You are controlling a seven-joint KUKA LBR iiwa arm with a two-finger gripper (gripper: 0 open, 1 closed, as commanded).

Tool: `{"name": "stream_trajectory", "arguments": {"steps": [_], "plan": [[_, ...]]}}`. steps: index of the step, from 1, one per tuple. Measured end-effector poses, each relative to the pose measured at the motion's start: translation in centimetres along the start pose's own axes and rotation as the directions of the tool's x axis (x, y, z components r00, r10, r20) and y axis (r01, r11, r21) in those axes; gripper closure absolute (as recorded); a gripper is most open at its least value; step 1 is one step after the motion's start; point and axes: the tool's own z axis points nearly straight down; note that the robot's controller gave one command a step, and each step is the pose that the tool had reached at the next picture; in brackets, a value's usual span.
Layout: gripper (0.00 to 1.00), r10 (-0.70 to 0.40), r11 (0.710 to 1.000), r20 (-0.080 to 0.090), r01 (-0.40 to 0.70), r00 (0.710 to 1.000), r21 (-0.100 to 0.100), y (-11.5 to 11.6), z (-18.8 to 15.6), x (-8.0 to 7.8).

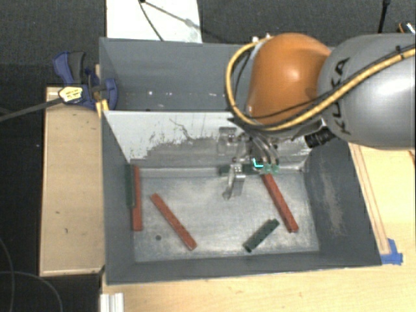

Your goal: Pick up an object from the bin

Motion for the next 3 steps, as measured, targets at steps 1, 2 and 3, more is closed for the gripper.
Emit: {"name": "stream_trajectory", "arguments": {"steps": [1,2,3], "plan": [[0.0,0.032,1.0,-0.001,-0.032,1.0,0.001,-5.3,15.3,1.2],[0.0,-0.098,0.995,0.004,0.098,0.995,0.004,-14.1,13.4,2.3],[0.0,-0.339,0.941,0.015,0.339,0.941,0.007,-18.4,13.7,8.7]]}}
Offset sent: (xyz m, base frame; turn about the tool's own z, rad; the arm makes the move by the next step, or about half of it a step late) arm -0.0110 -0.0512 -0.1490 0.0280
